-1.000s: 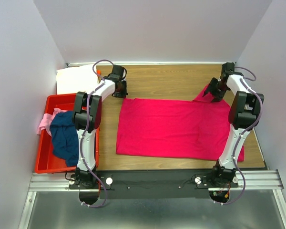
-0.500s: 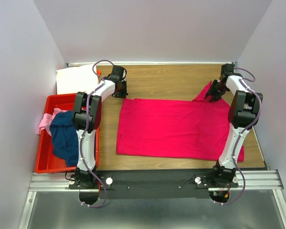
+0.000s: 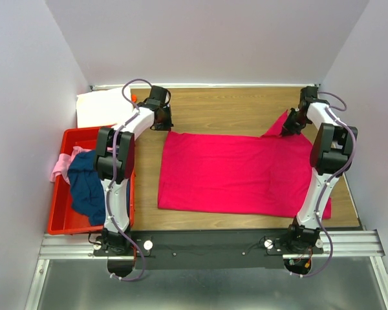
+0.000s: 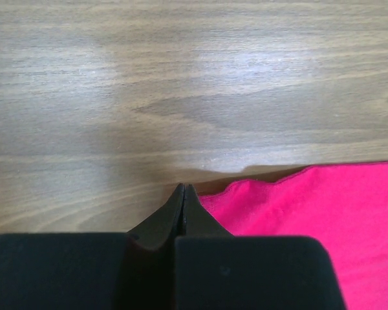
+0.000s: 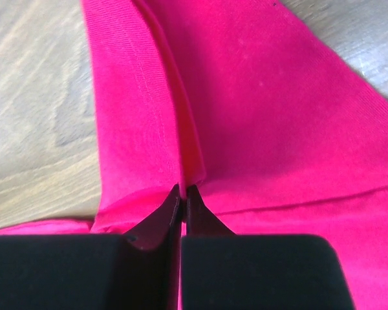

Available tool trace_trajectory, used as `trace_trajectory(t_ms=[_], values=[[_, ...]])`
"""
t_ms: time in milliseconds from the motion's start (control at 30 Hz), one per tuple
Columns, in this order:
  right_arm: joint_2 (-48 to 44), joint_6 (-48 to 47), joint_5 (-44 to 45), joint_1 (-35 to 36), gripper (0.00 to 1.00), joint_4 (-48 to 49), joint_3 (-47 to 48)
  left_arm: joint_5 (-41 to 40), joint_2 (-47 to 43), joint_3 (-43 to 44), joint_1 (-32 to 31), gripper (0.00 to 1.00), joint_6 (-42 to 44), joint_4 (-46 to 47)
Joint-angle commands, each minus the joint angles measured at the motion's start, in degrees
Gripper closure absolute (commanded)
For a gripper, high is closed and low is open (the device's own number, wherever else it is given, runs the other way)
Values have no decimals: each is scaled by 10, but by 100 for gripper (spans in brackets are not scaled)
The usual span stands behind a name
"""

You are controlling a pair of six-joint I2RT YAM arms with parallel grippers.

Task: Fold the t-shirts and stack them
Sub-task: Fold the tshirt

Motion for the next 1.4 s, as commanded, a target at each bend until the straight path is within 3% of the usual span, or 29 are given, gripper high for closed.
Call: trace_trajectory(t_ms=[0, 733, 1000, 1367], values=[[-51, 4, -8, -3, 94, 5, -6, 11, -38, -15, 1, 100, -16, 12], [-219, 9, 31, -4, 100, -49, -141, 34, -115, -79, 5, 100, -11, 25], [-305, 14, 54, -3, 100, -73, -210, 56, -158, -141, 5, 100, 11, 38], [-409, 7, 62, -3, 100, -156, -253, 19, -246, -221, 6, 100, 45, 21]])
